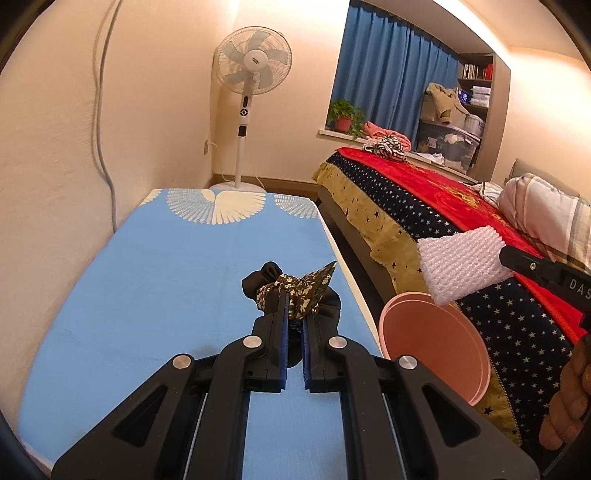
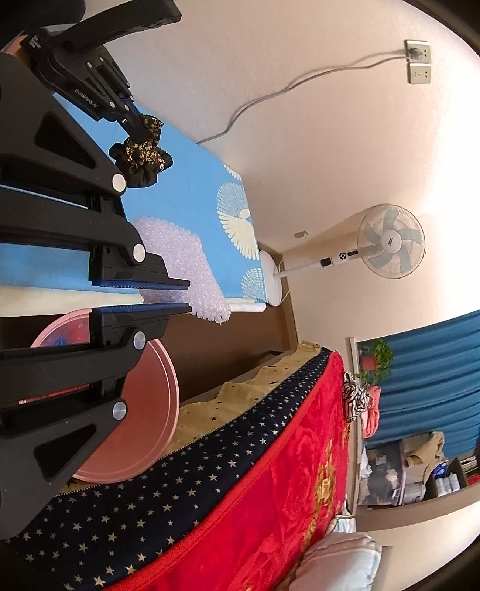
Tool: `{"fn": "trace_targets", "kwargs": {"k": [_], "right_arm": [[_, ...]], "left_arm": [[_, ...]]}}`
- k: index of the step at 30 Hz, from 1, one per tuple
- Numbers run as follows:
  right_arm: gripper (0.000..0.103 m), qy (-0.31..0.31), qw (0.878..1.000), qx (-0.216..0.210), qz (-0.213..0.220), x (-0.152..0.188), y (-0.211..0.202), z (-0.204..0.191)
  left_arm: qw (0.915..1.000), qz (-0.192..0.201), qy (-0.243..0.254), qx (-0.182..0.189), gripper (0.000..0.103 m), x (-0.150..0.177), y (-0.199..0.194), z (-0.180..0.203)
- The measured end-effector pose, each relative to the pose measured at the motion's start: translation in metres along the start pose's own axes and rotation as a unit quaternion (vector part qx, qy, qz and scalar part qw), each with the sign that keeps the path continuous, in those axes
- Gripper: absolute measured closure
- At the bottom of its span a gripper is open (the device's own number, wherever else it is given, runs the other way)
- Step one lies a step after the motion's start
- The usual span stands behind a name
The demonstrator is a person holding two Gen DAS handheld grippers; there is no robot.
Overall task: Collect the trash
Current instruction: 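Carry the scrunchie and foam sleeve over the pink bin with both grippers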
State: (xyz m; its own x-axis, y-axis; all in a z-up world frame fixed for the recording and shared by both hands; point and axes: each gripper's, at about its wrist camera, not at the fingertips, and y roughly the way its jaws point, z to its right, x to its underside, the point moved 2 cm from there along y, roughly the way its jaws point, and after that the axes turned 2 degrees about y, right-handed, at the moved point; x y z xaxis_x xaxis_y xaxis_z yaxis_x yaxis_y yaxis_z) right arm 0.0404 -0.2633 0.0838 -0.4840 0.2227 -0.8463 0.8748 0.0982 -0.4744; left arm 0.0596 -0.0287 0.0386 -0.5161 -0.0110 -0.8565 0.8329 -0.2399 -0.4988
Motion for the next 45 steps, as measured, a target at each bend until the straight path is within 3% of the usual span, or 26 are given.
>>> {"fn": "trace_targets", "kwargs": {"k": [10,37,45], "right_arm": [[0.096,0.009,1.0,0.012,0.002,0.008,-0.008,0.011],[0.096,0.014,0.998,0.057,0.009,0.008,-0.002,0.029],[0.096,0.017,0.994,0.105,0.031,0.003,-0.01,0.045]], "left_arm": [[1.0,0.004,0.004,0.003,0.097,0.004,-0.01,0.004],[0.9994,0.005,0.023,0.023,0.097,0.003,0.008,0.025],[0.9987,0.005,0.033,0.038,0.097,0.002,0.016,0.04]]}}
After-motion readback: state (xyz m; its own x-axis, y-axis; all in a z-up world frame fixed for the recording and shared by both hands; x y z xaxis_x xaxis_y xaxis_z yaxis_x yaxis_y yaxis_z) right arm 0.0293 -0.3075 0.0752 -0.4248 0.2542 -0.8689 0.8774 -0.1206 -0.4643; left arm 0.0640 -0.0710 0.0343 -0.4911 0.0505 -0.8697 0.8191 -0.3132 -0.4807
